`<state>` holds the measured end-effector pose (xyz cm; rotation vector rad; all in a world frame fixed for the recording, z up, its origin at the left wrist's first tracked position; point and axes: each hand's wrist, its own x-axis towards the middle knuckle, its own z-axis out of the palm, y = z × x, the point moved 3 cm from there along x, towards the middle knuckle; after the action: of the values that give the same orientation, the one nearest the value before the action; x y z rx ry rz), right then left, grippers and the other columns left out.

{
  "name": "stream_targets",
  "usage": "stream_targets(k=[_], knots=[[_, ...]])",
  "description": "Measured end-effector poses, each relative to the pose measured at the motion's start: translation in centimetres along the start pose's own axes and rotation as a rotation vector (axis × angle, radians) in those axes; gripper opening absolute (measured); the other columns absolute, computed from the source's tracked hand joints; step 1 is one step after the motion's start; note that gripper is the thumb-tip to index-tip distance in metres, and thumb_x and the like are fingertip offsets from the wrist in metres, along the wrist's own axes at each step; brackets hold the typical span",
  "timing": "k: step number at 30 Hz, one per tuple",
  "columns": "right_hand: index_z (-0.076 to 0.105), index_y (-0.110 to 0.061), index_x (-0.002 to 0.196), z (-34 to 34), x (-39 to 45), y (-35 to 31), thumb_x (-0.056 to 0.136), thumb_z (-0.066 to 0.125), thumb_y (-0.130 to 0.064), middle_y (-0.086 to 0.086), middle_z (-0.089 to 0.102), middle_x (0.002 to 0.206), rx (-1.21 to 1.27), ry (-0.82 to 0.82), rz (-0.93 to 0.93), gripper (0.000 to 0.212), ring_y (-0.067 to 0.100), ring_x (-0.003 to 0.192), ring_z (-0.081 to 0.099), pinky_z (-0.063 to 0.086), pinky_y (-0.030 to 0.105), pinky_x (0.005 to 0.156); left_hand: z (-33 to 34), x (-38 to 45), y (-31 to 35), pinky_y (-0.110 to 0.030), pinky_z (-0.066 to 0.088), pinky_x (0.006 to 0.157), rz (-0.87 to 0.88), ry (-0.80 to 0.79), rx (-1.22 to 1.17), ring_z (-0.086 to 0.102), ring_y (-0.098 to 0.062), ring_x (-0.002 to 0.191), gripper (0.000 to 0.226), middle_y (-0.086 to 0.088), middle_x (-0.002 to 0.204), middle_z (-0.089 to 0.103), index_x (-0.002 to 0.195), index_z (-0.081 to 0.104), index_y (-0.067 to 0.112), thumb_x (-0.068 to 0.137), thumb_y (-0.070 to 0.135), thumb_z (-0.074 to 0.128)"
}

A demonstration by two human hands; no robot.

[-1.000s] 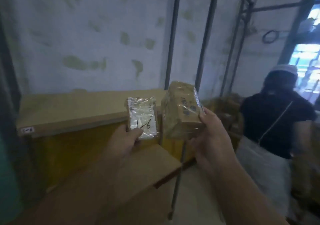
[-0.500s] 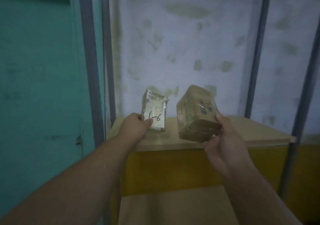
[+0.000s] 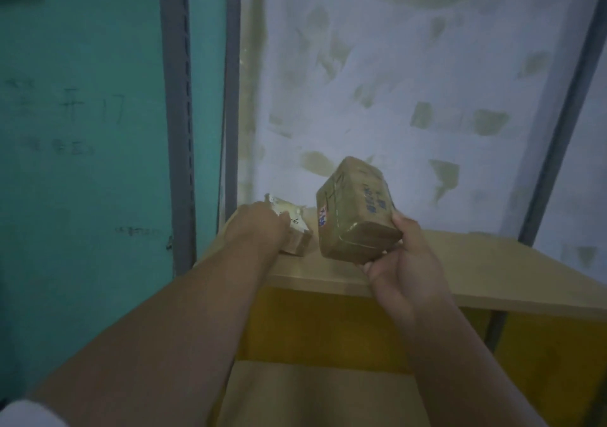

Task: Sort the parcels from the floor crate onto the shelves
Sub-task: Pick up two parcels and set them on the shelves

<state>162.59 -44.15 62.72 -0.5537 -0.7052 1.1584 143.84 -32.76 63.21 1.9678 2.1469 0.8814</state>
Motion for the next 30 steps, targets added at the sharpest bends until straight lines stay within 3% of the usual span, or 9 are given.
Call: stream_targets(k=[4,7,10,12,15,18,22,27,30], knots=[[0.057,-0.008,0.133,-0.5,0.9,-0.6,0.097,0.055,-0.022,0.019,0.066,0.127,-0.01,-0.062,0.056,0.038,0.032,0.109,0.069,0.049,0.057,0.099,-0.1,-2.5,1.3,-0.035,0.039,0.074,-0.04,0.156,-0.056,0.058,-0.032,0.108,0.044,-0.014,0.13,0.048,0.124,0.05,0.012,0.097,0.047,0.051],[0.054,-0.005,0.135,-0.7,1.4,-0.8,0.097,0.054,-0.021,0.019,0.066,0.127,0.002,-0.127,0.08,0.041,0.035,0.115,0.066,0.046,0.058,0.103,-0.8,-5.9,2.8,-0.031,0.036,0.071,0.082,0.353,-0.319,0.058,-0.022,0.091,0.035,-0.003,0.106,0.057,0.105,0.063,0.015,0.101,0.044,0.044],[0.051,-0.001,0.137,-1.1,1.5,-0.5,0.094,0.053,-0.022,0.021,0.064,0.13,0.018,-0.2,0.1,0.047,0.037,0.119,0.063,0.048,0.056,0.102,-0.7,-9.6,3.9,-0.028,0.042,0.07,0.139,0.152,-0.762,0.061,-0.009,0.087,0.037,0.012,0.088,0.063,0.097,0.065,0.026,0.102,0.05,0.037],[0.049,0.001,0.138,-1.0,1.2,-0.2,0.098,0.048,-0.021,0.023,0.061,0.133,-0.02,-0.256,0.088,0.045,0.037,0.124,0.059,0.045,0.057,0.106,0.3,-11.3,3.8,-0.036,0.052,0.087,0.083,-0.069,-1.055,0.065,-0.011,0.095,0.04,0.008,0.105,0.07,0.111,0.064,0.03,0.097,0.059,0.041],[0.056,-0.001,0.133,-0.4,0.0,0.1,0.104,0.04,-0.012,0.019,0.067,0.126,-0.25,-0.304,0.01,0.035,0.033,0.119,0.062,0.05,0.046,0.103,0.5,-12.7,2.0,-0.054,0.053,0.096,0.01,-0.077,-1.331,0.069,-0.021,0.104,0.032,0.004,0.114,0.072,0.113,0.064,0.04,0.085,0.054,0.058],[0.057,-0.017,0.132,1.0,-1.7,-0.5,0.103,0.046,-0.011,0.008,0.072,0.113,-0.571,-0.262,-0.141,0.032,0.023,0.102,0.07,0.059,0.032,0.085,-0.7,-13.9,-0.3,-0.05,0.051,0.099,0.075,0.033,-1.28,0.068,-0.017,0.107,0.02,0.007,0.11,0.074,0.111,0.062,0.044,0.091,0.042,0.061],[0.041,-0.041,0.143,3.2,-5.0,-0.3,0.094,0.064,-0.037,-0.009,0.066,0.112,-0.896,-0.345,-0.23,0.054,0.005,0.089,0.071,0.057,0.021,0.065,-1.8,-16.6,-4.0,-0.021,0.051,0.088,0.179,0.087,-1.142,0.067,0.002,0.1,0.032,0.017,0.107,0.072,0.125,0.051,0.04,0.097,0.027,0.06],[0.038,-0.05,0.142,2.0,-9.3,7.0,0.078,0.083,-0.035,-0.015,0.066,0.116,-1.077,-0.377,-0.143,0.08,0.005,0.1,0.07,0.059,0.039,0.089,0.3,-20.8,-11.5,-0.024,0.055,0.086,0.172,0.032,-1.05,0.068,-0.002,0.101,0.045,0.019,0.11,0.07,0.128,0.053,0.03,0.088,0.02,0.072],[0.037,-0.049,0.142,-0.7,-11.7,12.4,0.078,0.083,-0.031,-0.012,0.066,0.116,-1.066,-0.318,-0.005,0.08,0.01,0.097,0.072,0.061,0.041,0.083,2.9,-23.2,-16.2,-0.031,0.056,0.085,0.114,-0.077,-0.989,0.069,-0.006,0.098,0.052,0.017,0.107,0.071,0.128,0.052,0.034,0.08,0.031,0.071]])
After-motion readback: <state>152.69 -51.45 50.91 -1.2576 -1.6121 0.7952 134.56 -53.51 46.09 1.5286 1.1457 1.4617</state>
